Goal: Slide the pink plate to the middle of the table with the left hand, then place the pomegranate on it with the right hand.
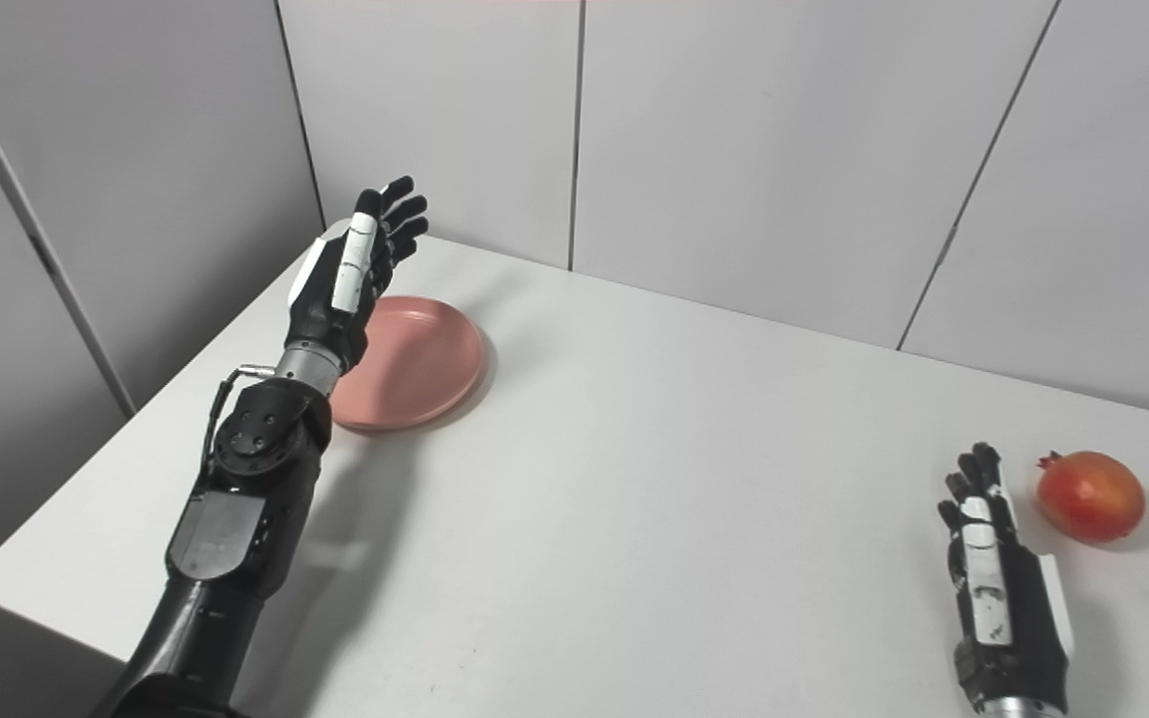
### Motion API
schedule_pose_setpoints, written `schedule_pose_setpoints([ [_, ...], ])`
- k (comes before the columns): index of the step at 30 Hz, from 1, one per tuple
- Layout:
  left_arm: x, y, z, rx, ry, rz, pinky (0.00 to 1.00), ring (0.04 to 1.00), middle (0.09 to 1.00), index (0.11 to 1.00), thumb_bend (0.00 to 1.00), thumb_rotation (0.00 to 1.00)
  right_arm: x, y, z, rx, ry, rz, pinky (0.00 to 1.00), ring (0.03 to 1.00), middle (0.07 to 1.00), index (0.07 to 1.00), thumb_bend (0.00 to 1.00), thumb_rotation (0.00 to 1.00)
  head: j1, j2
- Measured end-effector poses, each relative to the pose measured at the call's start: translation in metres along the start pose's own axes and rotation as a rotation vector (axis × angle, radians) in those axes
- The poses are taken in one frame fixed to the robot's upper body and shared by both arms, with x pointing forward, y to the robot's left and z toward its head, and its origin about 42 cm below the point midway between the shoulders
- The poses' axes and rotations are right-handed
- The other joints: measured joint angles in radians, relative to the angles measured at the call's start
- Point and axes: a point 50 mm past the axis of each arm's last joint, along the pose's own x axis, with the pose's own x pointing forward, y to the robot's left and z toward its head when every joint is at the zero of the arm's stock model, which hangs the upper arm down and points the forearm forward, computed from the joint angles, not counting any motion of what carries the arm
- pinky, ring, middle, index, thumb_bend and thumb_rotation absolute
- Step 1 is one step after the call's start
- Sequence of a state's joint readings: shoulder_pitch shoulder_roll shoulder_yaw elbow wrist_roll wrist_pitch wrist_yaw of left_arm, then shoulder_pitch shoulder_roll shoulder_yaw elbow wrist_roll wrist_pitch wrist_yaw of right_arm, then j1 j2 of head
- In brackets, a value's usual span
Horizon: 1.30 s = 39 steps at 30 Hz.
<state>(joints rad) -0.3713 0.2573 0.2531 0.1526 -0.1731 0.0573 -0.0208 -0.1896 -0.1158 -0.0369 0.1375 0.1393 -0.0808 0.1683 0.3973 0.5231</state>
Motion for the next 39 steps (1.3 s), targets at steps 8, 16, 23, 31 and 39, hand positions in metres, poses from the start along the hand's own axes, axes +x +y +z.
schedule_pose_setpoints([
  [8,-0.004,0.029,0.006,0.031,-0.039,0.059,0.91,0.9,0.886,0.877,0.88,1.0,0.0,0.0,0.0,0.001,0.001,0.0,1.0,1.0,1.0,1.0,0.58,0.92,0.002,-0.002],
  [16,-0.011,0.056,0.003,0.079,-0.017,0.094,0.87,0.878,0.874,0.864,0.86,1.0,0.0,0.0,0.0,0.002,0.001,-0.003,1.0,1.0,1.0,1.0,0.58,0.9,0.006,-0.006],
  [23,-0.012,0.071,-0.008,0.095,0.003,0.128,0.86,0.856,0.855,0.855,0.9,1.0,0.001,0.0,0.002,0.002,-0.005,-0.008,1.0,1.0,1.0,1.0,0.55,0.91,0.009,-0.009],
  [31,-0.015,0.083,-0.026,0.125,0.031,0.166,0.83,0.844,0.84,0.836,0.89,1.0,0.003,0.0,0.002,0.003,-0.007,-0.011,1.0,1.0,1.0,1.0,0.55,0.91,0.006,-0.02],
  [39,-0.016,0.083,-0.042,0.148,0.055,0.175,0.85,0.866,0.863,0.856,0.88,1.0,0.003,0.0,0.003,0.016,-0.011,-0.008,1.0,1.0,1.0,1.0,0.56,0.9,0.008,-0.012],
])
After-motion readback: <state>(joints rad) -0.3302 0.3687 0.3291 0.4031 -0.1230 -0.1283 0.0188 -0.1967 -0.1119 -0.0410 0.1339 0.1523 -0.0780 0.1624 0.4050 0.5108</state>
